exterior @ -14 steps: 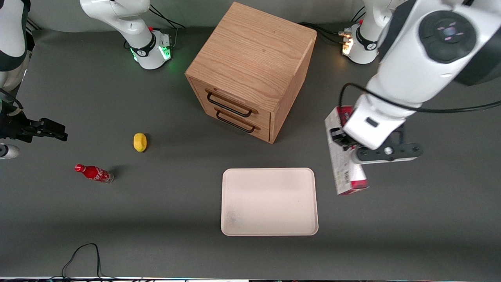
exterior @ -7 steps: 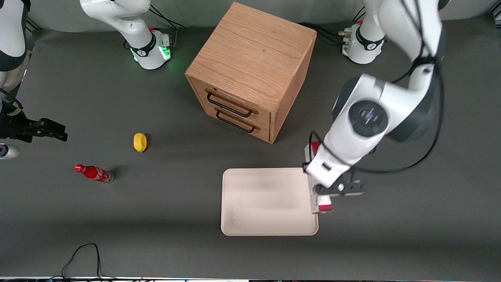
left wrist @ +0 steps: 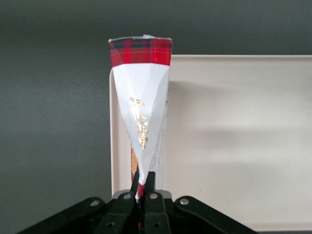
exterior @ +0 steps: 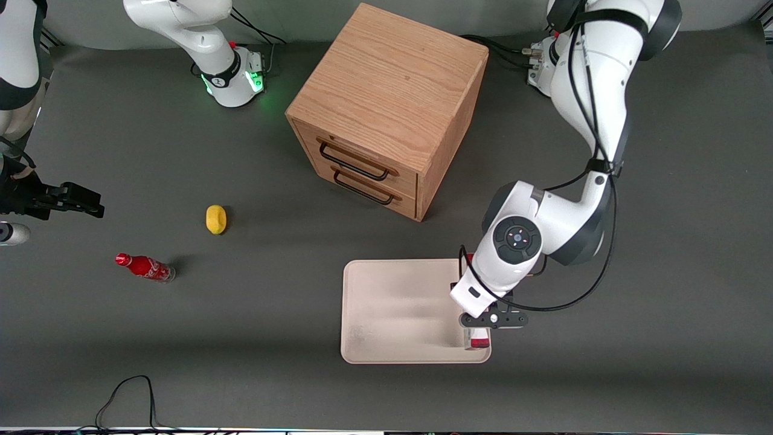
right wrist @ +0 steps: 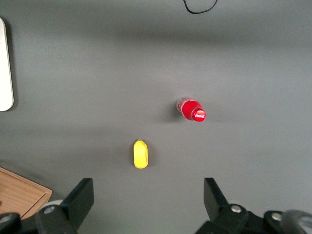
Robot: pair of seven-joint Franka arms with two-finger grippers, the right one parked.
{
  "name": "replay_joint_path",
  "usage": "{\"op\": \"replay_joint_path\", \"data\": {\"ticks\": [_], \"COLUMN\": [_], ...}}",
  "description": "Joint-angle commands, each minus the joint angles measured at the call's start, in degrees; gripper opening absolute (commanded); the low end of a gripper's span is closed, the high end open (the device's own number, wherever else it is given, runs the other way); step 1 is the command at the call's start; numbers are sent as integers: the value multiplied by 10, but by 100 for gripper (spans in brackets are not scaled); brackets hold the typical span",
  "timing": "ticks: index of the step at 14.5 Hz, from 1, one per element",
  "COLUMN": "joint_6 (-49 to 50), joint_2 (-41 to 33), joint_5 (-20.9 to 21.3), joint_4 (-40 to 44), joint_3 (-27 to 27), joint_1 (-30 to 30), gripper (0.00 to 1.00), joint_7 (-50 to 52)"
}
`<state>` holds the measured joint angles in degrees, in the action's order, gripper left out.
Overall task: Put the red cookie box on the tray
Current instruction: 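Lower the held cookie box onto the white tray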
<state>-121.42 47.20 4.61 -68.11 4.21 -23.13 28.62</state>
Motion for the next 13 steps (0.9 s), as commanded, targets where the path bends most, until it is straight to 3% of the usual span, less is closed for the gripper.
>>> {"op": "replay_joint_path", "data": {"ticks": [1,9,10,11,12,13], "joint_6": [-29,-92,-94,-94,-95,-88], "joint_2": [12,33,34,33,31,30], "joint_5": [13,15,16,16,16,16], "joint_4": [-7,-27,-29,-32,-33,-33], "joint_3": [-9,-9,-10,-11,-11,-11], "joint_1": [-8,-7,-7,-7,-6,-7], "gripper": [0,0,68,86,97,99], "joint_7": [-6,1,0,1,1,2]}}
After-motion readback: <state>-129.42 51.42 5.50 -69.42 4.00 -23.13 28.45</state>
